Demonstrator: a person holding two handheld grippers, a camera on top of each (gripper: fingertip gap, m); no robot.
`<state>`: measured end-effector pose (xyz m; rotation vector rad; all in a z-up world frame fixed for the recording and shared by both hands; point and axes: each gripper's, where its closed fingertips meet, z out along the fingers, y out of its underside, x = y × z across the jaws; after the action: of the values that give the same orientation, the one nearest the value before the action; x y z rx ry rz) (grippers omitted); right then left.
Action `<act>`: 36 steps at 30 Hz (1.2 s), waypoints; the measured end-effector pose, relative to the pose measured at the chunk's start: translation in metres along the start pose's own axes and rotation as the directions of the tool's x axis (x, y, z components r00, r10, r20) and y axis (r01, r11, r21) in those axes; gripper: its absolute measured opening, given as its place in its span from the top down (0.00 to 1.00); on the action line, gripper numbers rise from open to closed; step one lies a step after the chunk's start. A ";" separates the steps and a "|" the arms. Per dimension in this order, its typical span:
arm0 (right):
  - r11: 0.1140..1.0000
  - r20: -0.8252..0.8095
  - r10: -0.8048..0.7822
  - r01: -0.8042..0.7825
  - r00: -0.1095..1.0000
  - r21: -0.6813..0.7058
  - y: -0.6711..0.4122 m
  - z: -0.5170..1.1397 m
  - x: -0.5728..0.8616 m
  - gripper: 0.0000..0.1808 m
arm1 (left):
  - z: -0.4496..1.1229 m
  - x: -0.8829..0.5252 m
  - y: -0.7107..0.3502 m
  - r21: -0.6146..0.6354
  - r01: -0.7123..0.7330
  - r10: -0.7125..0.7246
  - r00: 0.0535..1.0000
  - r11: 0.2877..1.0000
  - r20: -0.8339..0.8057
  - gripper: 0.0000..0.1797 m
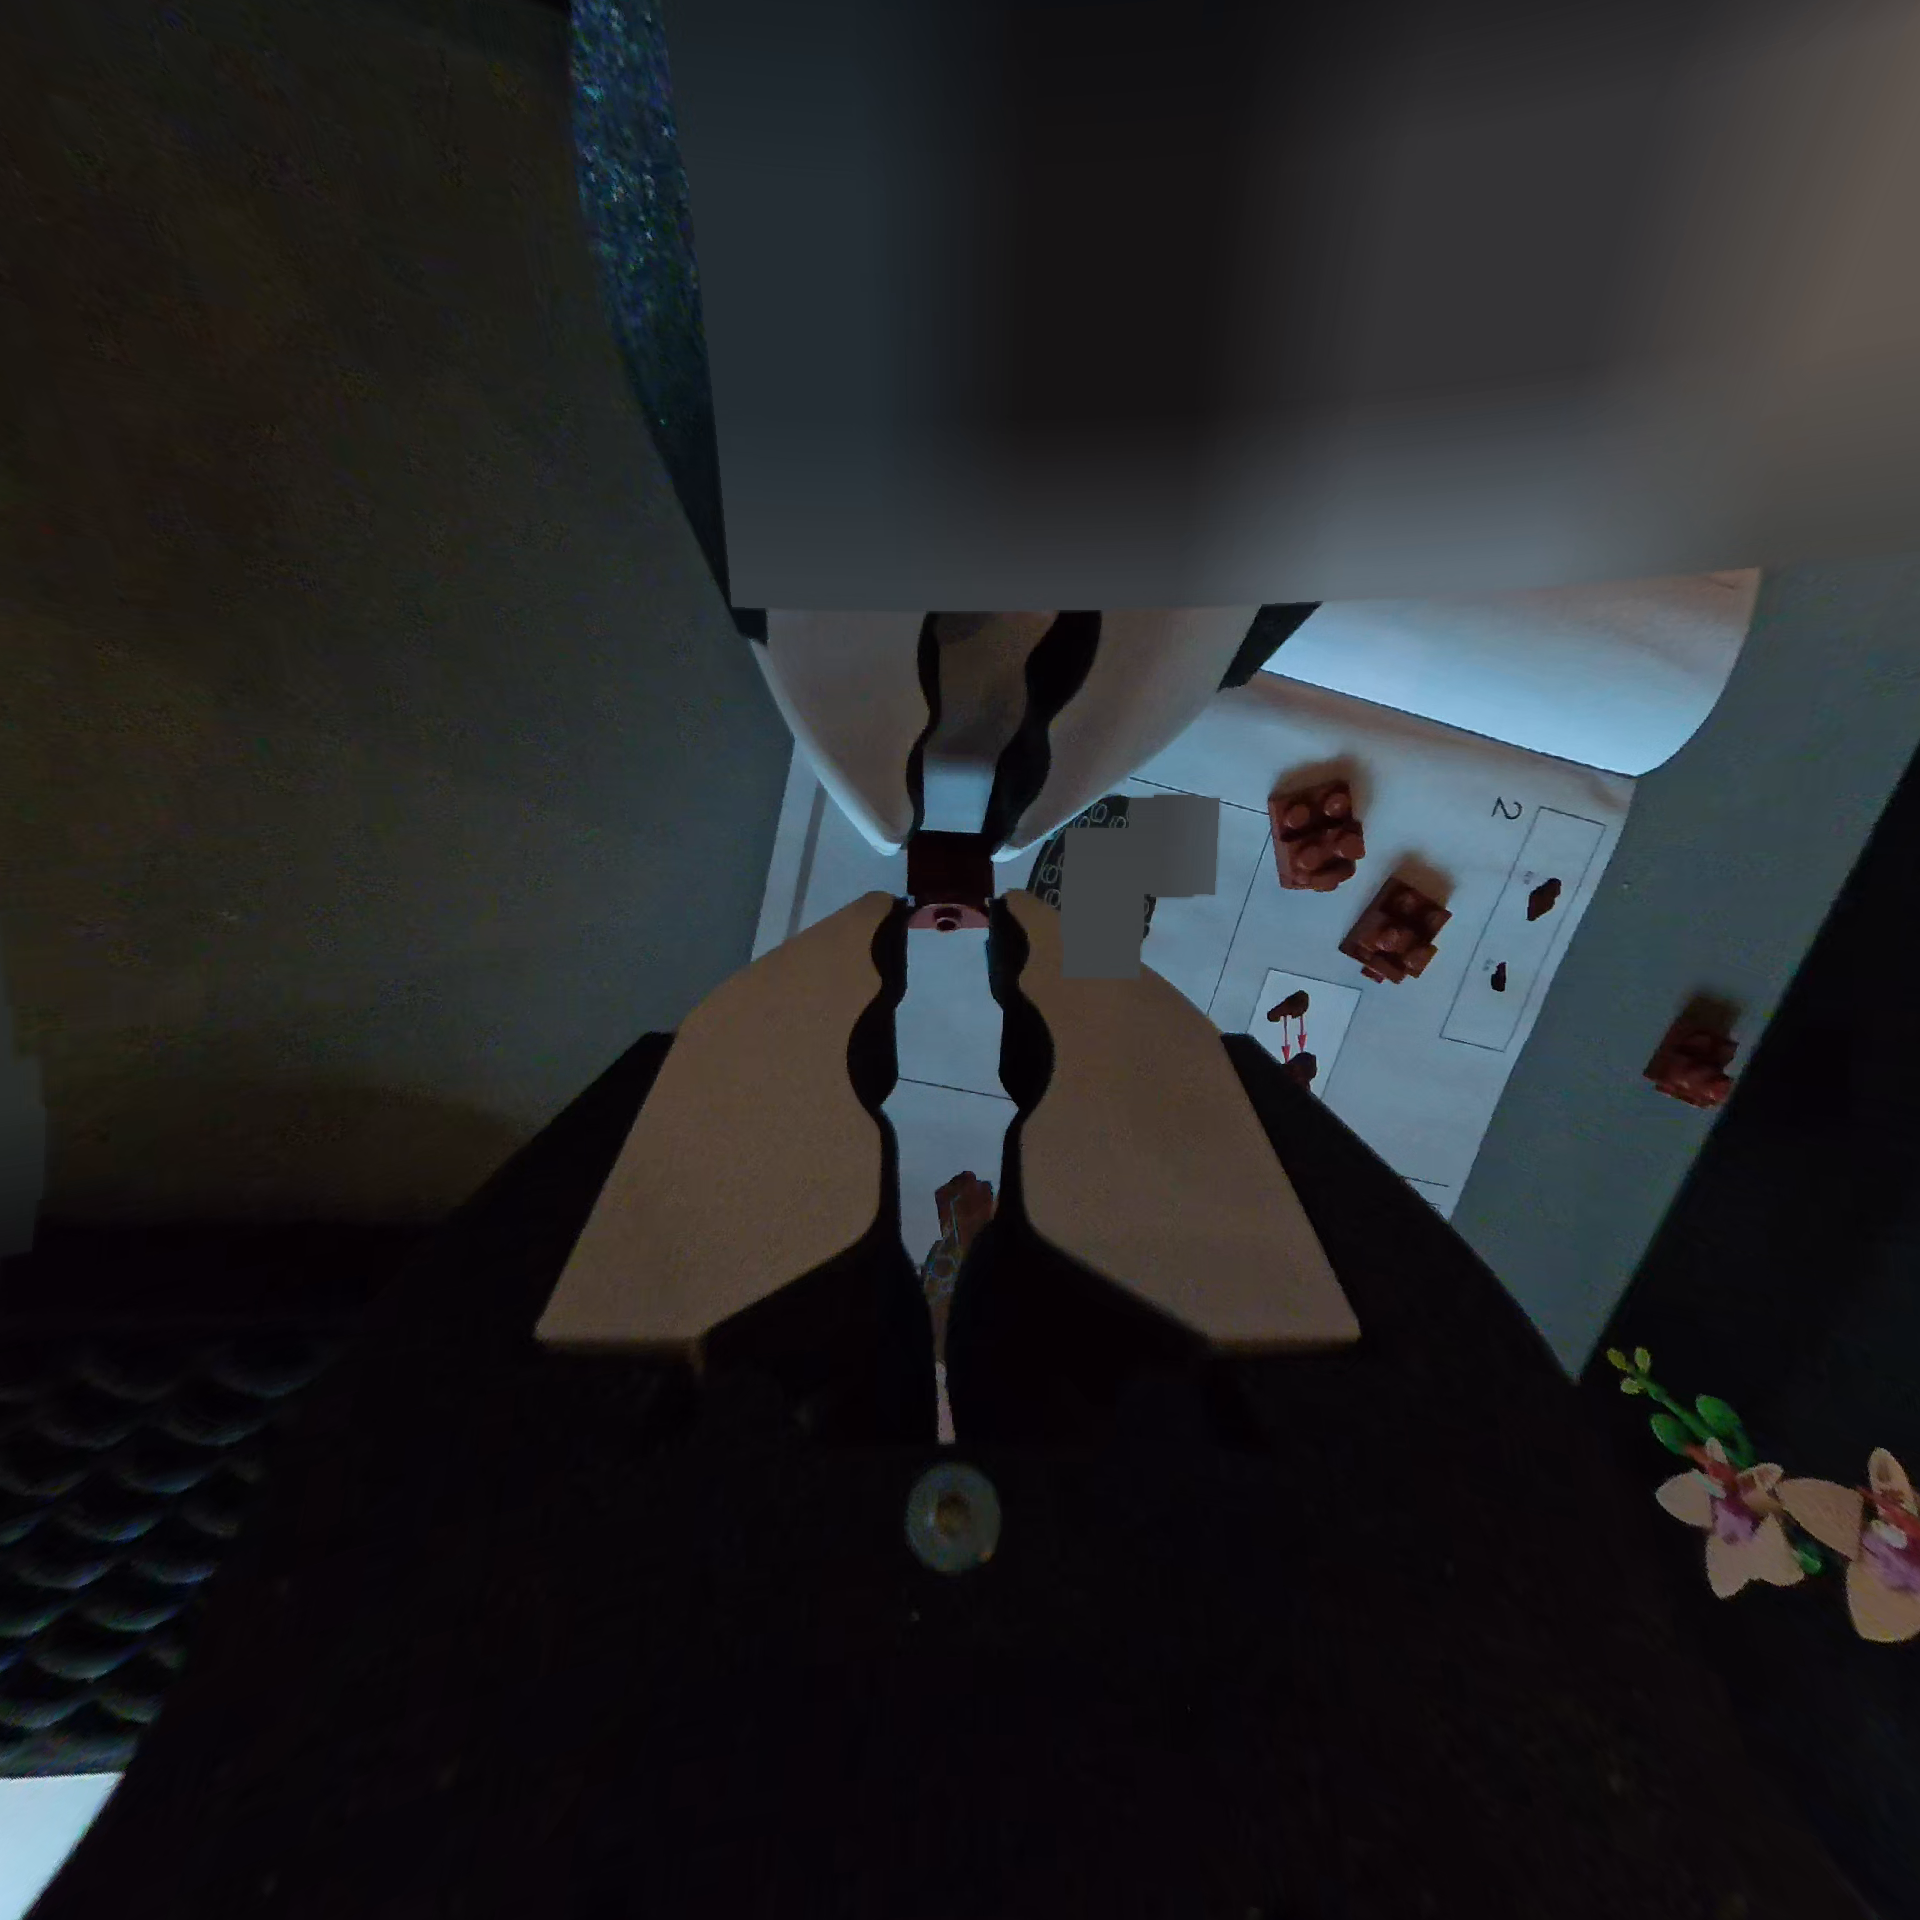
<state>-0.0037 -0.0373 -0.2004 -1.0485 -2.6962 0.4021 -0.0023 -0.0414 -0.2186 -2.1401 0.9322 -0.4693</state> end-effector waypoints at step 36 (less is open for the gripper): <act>0.983 -0.062 0.089 -0.078 0.994 0.166 0.007 -0.005 0.006 0.92 | 0.000 -0.001 0.000 -0.001 -0.011 0.011 1.000 1.000 0.017 0.92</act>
<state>-0.0025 -0.0274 -0.1974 -1.1088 -2.5159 0.5797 -0.0029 -0.0409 -0.2188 -2.1355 0.9346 -0.4448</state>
